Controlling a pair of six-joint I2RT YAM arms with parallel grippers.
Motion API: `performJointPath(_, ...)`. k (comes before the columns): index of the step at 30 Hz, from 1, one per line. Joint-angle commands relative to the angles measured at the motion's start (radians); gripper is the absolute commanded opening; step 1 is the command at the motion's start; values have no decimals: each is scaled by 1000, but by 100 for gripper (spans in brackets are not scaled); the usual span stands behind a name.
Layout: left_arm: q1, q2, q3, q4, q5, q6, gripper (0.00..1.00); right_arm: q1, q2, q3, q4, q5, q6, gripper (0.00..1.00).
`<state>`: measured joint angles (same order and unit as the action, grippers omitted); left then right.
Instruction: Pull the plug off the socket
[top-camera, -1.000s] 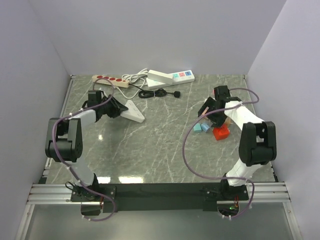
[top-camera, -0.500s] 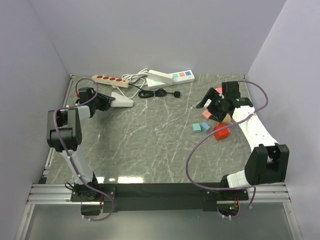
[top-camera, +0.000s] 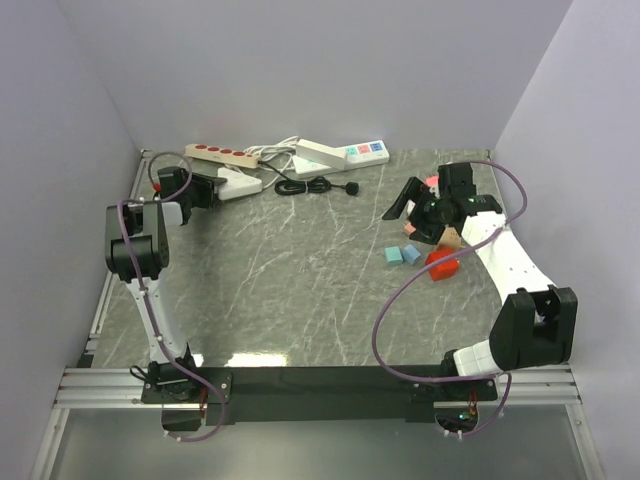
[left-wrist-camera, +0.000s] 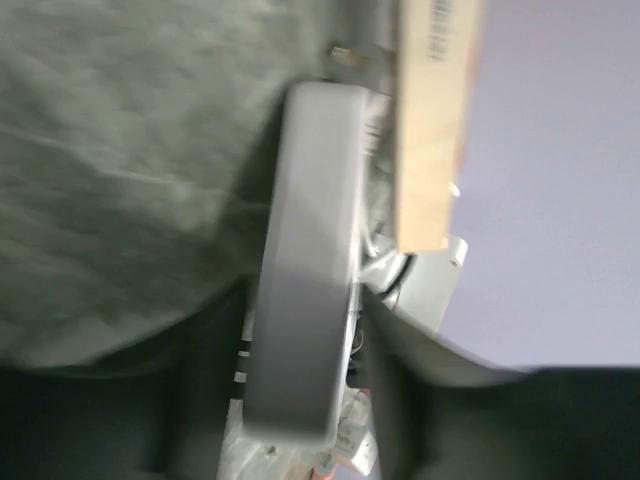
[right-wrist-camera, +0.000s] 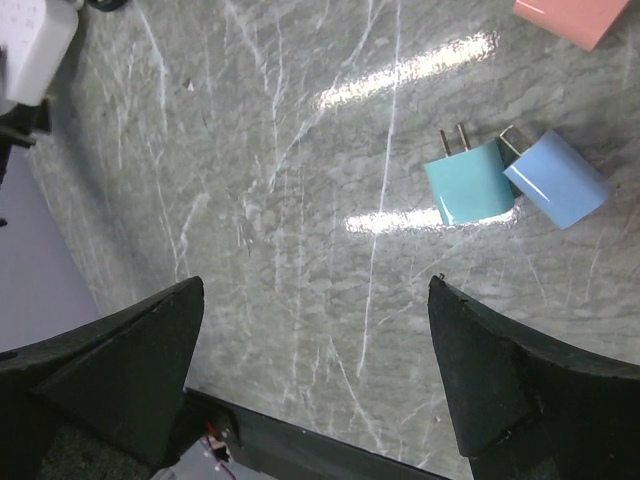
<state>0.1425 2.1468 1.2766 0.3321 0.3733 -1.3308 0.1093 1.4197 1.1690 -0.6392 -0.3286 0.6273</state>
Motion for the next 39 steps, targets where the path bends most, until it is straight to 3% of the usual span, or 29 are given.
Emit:
performJointPath(1,3,55,-6,-58,-45,-36,58,12,12,43,6,-38,-34,99)
performJointPath(4,3,13,-40,-67,-50,-30,79,16,15,55,4,-50,-41,99)
performJointPath(7,3,-51,-89,-87,-56,-8,86,21,10,64,4,-67,-50,100)
performJointPath(14,3,-312,-233,-123,5,79,89,24,-60,66,36,-105,-84,100)
performJointPath(21,3,-536,-293,-289,131,328,91,24,-154,15,58,-136,-117,100)
performJointPath(30,2,-1023,-416,-539,171,574,95,24,-425,-135,49,-129,-107,100)
performJointPath(39,2,-1341,-477,-694,286,634,96,24,-738,-273,6,-113,-37,100)
